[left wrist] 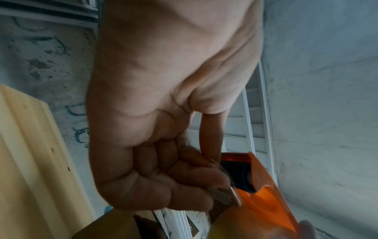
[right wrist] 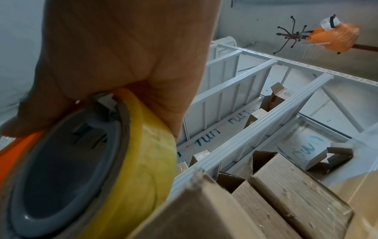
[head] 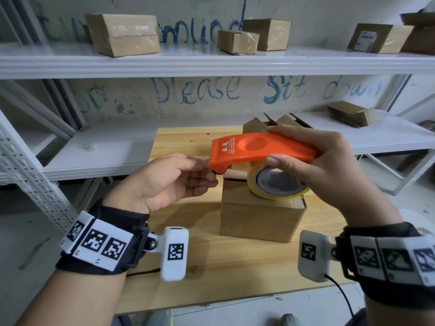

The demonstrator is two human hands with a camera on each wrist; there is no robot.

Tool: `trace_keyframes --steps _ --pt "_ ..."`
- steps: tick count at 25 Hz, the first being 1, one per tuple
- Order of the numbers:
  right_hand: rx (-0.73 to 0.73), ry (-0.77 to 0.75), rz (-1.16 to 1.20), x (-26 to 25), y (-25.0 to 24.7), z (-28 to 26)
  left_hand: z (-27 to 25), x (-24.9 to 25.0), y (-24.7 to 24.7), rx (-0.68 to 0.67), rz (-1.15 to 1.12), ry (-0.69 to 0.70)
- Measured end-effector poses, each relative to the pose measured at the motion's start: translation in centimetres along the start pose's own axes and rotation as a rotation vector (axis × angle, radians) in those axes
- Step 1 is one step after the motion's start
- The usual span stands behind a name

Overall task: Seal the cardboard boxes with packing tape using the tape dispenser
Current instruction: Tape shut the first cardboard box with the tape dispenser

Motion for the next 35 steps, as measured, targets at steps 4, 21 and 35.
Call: trace_keyframes --steps 4,21,35 --pt "0.007 0.007 0.048 -0.1 -0.3 -0.1 -0.2 0.0 -0.1 0.02 -0.001 -0.034" --pt "-0.019 0.037 0.0 1.7 -0.9 -0.7 1.0 -3.9 -3.6 0.264 0.154 -0.289" --pt "-0.029 0.028 -0.094 1.0 0.0 -0.3 1.9 -7.5 0.0 0.168 0.25 -0.442"
Point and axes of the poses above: each hand's wrist, its own z-axis towards the middle knuckle, its own y-axis out of the palm, x = y × z, the point moved 7 cm from there along z, towards the middle knuckle, and after that the axes turned 11 degrees about -z, right-handed, at the moved point
